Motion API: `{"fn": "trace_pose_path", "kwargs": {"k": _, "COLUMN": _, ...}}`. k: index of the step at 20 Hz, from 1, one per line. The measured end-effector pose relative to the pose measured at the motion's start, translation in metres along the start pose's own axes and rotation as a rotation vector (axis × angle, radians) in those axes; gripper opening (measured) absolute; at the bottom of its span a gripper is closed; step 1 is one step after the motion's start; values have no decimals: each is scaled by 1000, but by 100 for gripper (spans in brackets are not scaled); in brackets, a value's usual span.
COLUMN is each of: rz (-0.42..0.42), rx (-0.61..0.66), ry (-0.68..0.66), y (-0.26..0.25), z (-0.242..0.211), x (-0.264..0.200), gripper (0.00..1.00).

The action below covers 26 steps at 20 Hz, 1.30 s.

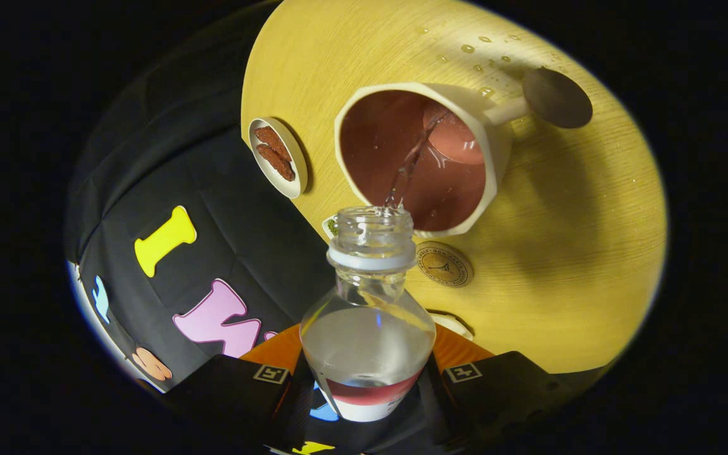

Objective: Take the bottle from table, then pour the juice into the cup, finally place the bottle on the coaster

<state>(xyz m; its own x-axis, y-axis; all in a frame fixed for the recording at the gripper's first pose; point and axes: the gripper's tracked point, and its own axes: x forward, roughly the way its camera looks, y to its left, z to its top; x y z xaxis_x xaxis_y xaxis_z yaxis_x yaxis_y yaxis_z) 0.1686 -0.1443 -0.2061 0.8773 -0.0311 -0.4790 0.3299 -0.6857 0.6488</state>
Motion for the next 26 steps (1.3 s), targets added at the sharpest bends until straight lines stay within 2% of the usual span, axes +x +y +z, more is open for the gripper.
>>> {"fn": "trace_pose_path", "kwargs": {"k": 14, "rz": -64, "rx": 175, "ry": 92, "y": 13, "z": -12, "x": -3, "gripper": 74}}
{"fn": "trace_pose_path", "kwargs": {"k": 26, "rz": -53, "rx": 262, "ry": 119, "y": 32, "z": -21, "x": -13, "gripper": 74}}
